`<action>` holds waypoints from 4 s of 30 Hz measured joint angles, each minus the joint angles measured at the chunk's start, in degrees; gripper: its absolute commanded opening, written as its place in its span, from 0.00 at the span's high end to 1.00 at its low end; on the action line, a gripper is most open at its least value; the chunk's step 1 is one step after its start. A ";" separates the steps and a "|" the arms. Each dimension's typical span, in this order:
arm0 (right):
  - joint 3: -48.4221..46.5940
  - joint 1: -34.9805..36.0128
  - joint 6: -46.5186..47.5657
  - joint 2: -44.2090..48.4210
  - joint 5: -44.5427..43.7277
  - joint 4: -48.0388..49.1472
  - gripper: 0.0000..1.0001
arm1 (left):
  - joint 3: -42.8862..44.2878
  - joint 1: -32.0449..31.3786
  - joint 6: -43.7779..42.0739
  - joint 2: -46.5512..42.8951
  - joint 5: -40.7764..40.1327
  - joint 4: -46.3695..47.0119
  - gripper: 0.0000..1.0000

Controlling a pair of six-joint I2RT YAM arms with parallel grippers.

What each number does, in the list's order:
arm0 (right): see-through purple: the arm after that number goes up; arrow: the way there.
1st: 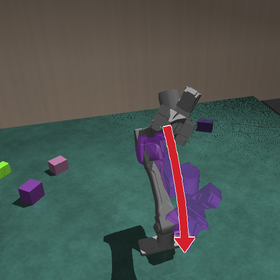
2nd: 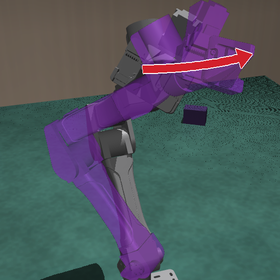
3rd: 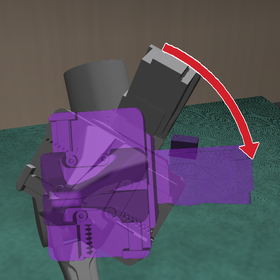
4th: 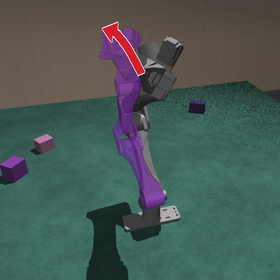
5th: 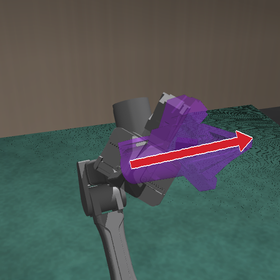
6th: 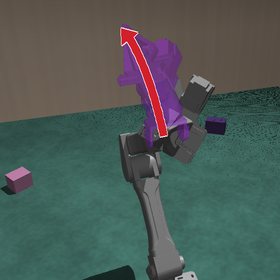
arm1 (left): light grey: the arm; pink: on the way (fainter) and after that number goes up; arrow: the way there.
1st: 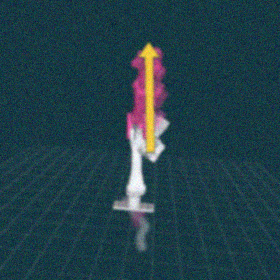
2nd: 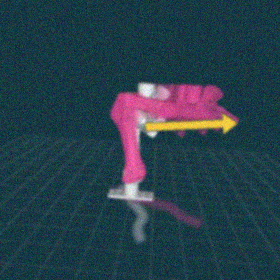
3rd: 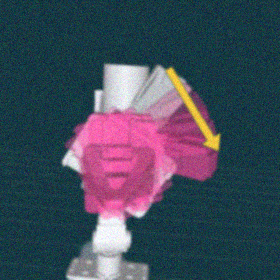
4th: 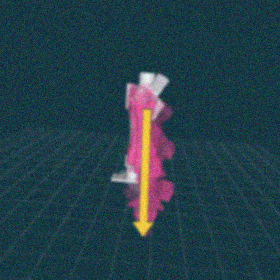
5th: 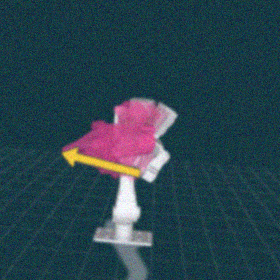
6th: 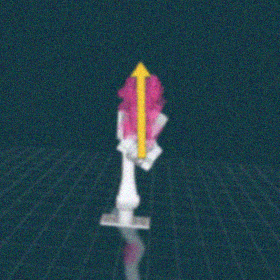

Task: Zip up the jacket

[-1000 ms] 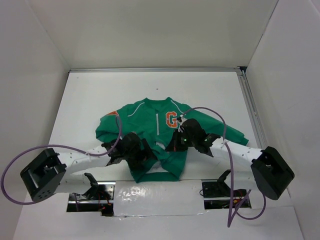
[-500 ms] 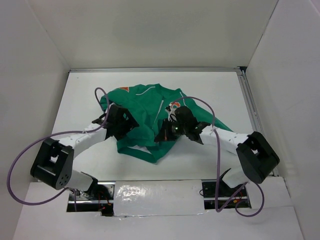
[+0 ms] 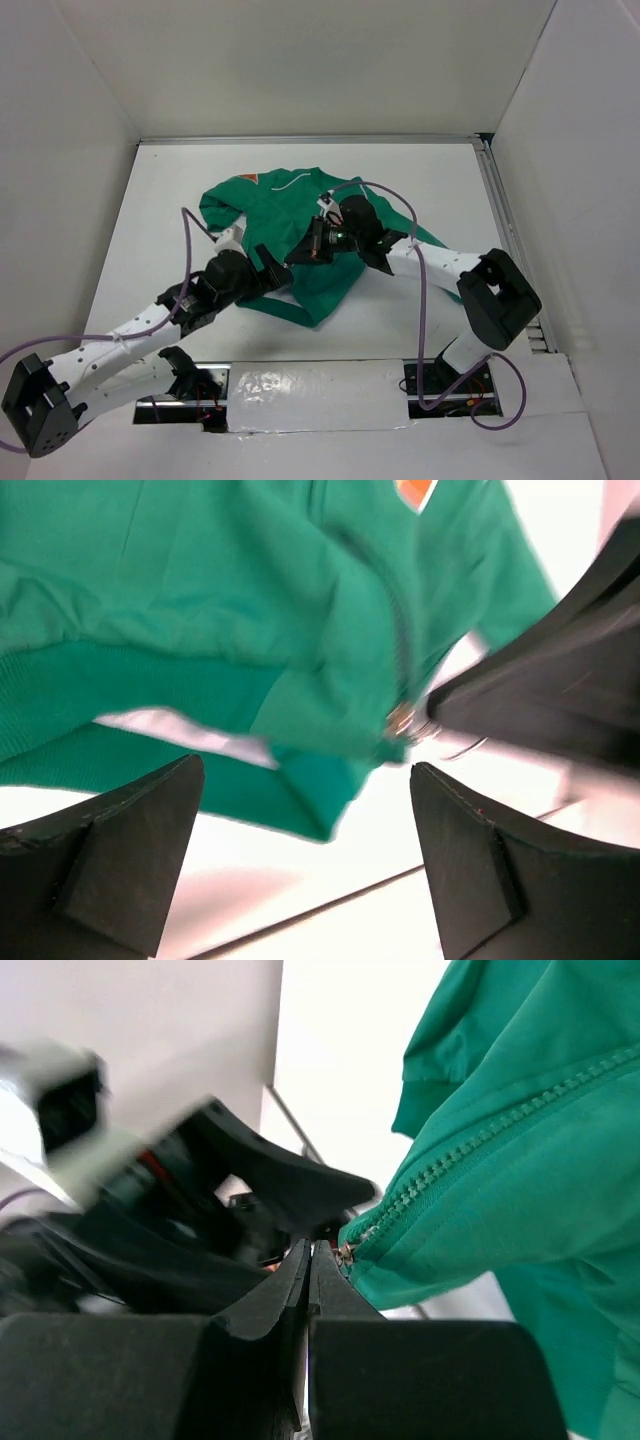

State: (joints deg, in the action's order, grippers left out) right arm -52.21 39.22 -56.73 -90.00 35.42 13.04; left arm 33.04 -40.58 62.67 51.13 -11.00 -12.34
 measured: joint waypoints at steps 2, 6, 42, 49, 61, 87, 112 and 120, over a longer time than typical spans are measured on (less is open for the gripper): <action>-0.85 0.02 -1.46 -0.81 0.63 -0.28 1.00 | -2.62 -4.09 -1.49 0.11 -4.07 1.11 0.10; -2.78 0.02 -2.27 -2.19 1.22 -1.75 1.00 | -3.56 -10.03 -2.47 -0.39 -13.84 -2.08 0.07; -1.31 -4.81 -1.79 4.74 0.39 -2.93 1.00 | -1.42 -8.31 -21.73 -1.99 -3.93 11.17 0.27; -5.81 -6.05 2.93 4.74 3.54 -16.48 1.00 | -1.42 -11.41 -42.12 -3.17 -12.63 11.67 0.21; -8.57 -7.23 4.55 4.72 8.46 -22.01 1.00 | -0.17 -11.52 -70.01 -0.02 -6.21 23.08 0.28; -12.35 -8.79 5.44 4.31 11.96 -26.40 1.00 | 6.08 -13.94 -77.29 15.58 -8.26 24.39 0.52; -16.79 -9.57 12.59 1.31 -1.97 -33.09 1.00 | 4.74 -19.56 -77.79 8.92 -13.31 24.06 1.00; -15.69 -7.43 18.01 -0.33 -19.41 -30.69 1.00 | 4.35 -20.48 -77.90 7.80 -13.38 23.39 1.00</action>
State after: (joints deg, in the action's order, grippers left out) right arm -67.90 31.79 -38.72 -90.32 16.01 -17.65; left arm 37.39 -61.06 -15.22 58.94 -24.38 11.05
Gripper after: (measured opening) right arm 0.008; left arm 0.036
